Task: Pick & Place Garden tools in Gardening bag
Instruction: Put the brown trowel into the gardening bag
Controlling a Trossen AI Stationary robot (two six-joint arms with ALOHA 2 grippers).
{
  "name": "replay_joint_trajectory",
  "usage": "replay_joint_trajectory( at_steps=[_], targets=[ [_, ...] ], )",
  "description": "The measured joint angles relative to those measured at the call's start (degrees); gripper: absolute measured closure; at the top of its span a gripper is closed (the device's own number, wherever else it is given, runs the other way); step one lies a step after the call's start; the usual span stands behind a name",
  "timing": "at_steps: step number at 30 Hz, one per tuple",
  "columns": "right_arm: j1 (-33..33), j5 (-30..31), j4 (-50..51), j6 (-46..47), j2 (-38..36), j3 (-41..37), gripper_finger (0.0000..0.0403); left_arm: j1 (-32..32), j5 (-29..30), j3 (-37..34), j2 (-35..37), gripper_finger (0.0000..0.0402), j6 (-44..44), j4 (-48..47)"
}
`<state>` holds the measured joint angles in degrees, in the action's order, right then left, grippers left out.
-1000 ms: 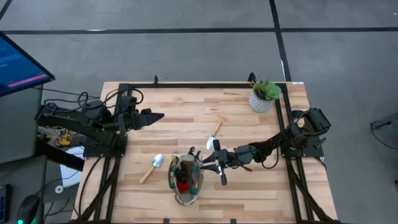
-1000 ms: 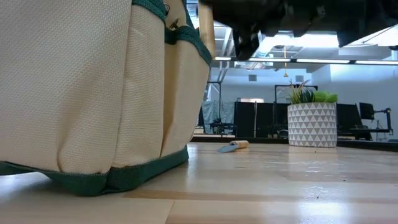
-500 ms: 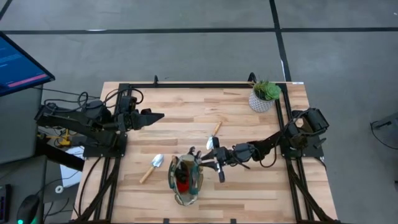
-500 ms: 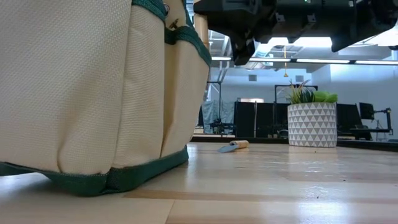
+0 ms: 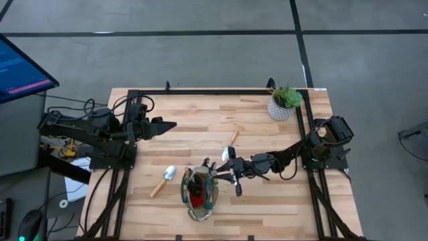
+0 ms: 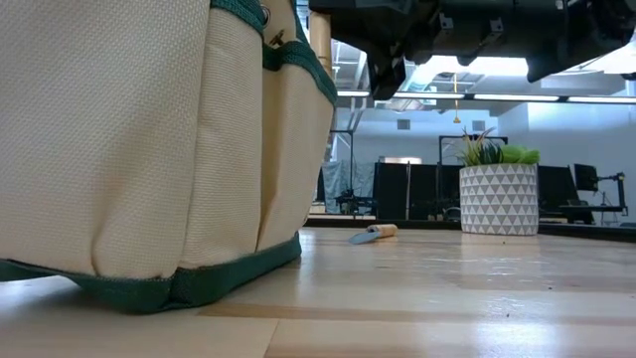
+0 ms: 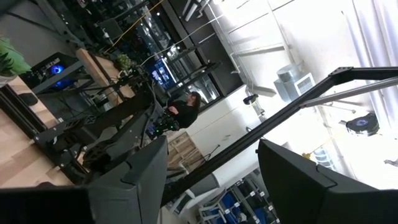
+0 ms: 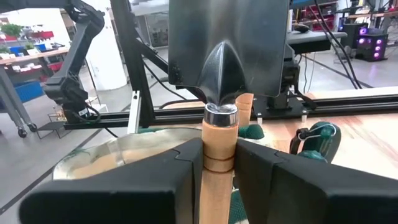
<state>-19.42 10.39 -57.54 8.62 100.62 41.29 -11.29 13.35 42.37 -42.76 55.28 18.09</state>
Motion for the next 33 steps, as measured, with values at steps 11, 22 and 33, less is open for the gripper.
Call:
replay_joint_trajectory(
  at_steps=[11,22,33],
  targets=[
    [-0.1,0.0,2.5,0.3,0.0,0.0,0.0341,0.0,0.1,0.0,0.0,0.0183,0.0,0.0],
    [0.0,0.0,3.6,0.0,0.0,0.0,0.0341,0.0,-0.2,0.0,0.0,0.0183,0.0,0.0],
    [0.0,-1.4,0.2,-0.2,1.9,0.3,0.0341,0.0,-0.2,0.0,0.0,0.0183,0.0,0.0]
  ],
)
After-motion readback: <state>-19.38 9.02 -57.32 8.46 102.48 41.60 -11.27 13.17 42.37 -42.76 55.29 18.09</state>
